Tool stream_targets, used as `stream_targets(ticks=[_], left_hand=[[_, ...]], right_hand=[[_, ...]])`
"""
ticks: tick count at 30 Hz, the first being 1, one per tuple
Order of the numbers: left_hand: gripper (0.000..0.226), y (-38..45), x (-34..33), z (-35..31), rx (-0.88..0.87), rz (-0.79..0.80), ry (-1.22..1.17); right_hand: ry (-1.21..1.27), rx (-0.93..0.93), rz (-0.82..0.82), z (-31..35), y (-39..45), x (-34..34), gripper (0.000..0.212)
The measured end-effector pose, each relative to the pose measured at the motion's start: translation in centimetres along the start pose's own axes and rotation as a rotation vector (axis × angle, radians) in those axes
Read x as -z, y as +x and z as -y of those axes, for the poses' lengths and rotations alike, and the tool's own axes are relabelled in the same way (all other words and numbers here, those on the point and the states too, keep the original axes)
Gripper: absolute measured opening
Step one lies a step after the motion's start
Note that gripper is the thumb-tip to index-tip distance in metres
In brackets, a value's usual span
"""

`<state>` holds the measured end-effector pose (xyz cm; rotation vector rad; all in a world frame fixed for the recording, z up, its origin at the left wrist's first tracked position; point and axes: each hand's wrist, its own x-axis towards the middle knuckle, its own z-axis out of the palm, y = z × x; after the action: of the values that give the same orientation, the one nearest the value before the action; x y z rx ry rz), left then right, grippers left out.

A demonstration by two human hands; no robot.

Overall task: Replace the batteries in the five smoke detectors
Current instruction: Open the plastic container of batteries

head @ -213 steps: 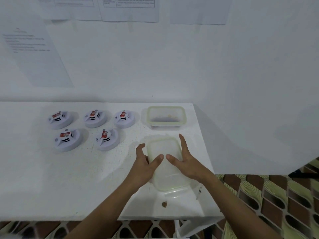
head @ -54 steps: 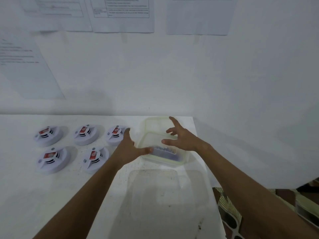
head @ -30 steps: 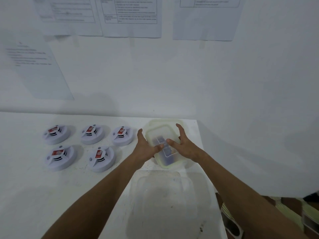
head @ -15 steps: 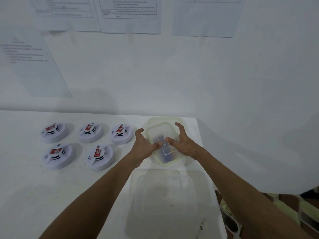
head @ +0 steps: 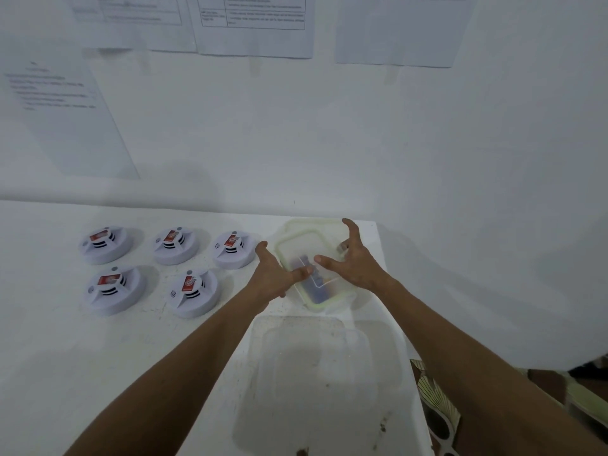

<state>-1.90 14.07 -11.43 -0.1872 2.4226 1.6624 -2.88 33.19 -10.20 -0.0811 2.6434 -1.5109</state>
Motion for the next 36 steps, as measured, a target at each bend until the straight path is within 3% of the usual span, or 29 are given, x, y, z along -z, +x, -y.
stream_targets(ticks=[4,8,12,15,20,24,29,36], left_hand=[[0.133,1.1,1.5,-1.4,-0.135,-0.062,0.29],[0.101,2.8,3.0,-2.8,-0.219,0.094,0.37],[0.077,3.4,3.3,-3.3,-0.177,0.142,0.428],[0.089,2.9,3.8,-3.2,-0.177,0.12,0.475],[0.105,0.3,4.5,-1.8,0.002,0.218,0.347],[0.109,-1.0,4.5,-0.6,0.046,0.182,0.31],[0.106,-1.6,4.9,-1.2,-0.002,0.101,0.377],[0.103,-0.7,6.0,-6.0,-0.124,0.001,0.358]], right_hand=[[0.023,-0.04,-0.057,-0.3,-1.4,0.3,0.117],[-0.008,-0.102,0.113,-1.1,-4.2,1.2,0.127],[0.005,-0.124,0.145,-1.4,-4.1,1.9,0.127],[0.058,-0.132,0.104,-1.6,-3.6,3.0,0.121],[0.12,-0.148,-0.095,-2.5,-3.2,3.7,0.092],[0.148,-0.2,-0.014,-2.6,-3.6,2.6,0.087],[0.085,-0.199,-0.08,-2.3,-4.1,2.6,0.086],[0.077,-0.059,-0.226,0.8,-2.1,5.8,0.083]])
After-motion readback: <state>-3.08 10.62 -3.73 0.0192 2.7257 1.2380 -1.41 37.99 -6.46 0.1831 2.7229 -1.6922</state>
